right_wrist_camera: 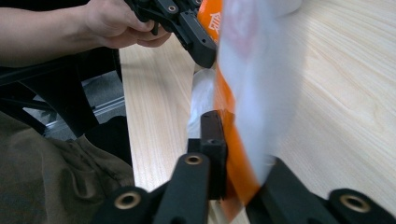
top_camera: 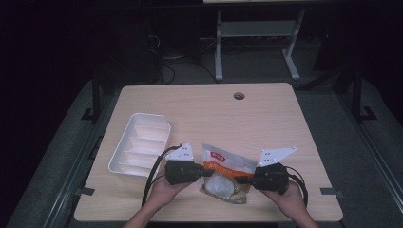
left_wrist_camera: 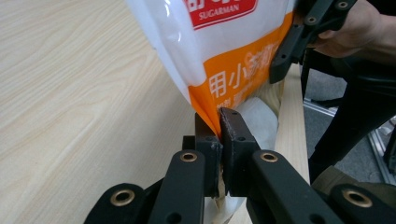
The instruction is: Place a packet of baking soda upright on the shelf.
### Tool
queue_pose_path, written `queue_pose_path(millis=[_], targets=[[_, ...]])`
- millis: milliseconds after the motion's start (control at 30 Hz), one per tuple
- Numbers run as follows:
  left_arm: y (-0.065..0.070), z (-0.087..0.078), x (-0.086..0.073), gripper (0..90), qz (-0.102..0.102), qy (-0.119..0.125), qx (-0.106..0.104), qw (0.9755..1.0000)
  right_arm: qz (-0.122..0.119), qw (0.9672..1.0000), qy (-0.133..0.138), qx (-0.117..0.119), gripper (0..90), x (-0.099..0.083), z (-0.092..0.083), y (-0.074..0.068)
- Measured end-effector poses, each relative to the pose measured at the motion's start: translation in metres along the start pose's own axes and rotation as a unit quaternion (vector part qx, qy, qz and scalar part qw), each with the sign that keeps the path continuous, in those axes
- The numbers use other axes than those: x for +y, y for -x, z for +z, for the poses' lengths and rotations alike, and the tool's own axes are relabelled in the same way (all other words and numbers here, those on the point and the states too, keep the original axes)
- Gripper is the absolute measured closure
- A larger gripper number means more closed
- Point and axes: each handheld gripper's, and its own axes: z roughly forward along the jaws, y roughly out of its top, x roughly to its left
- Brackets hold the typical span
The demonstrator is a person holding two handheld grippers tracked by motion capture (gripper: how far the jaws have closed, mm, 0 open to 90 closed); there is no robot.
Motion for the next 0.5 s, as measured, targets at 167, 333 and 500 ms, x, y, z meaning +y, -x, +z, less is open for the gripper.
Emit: queue_pose_path(millis=[167, 333, 500], targets=[[0.002, -0.001, 0.0, 75.2, 0.007, 0.001, 0.011, 0.9999, 0.005, 0.9999, 0.002, 0.009, 89.5, 0.002, -0.002, -0.001], [0.006, -0.005, -0.001, 63.4, 0.011, -0.001, 0.027, 0.9996, -0.016, 0.9999, -0.004, -0.004, 89.6, 0.007, -0.009, -0.009], [0.01, -0.007, -0.002, 56.8, 0.014, -0.004, 0.041, 0.999, -0.045, 0.9982, -0.009, -0.04, 89.7, 0.015, -0.026, -0.017]])
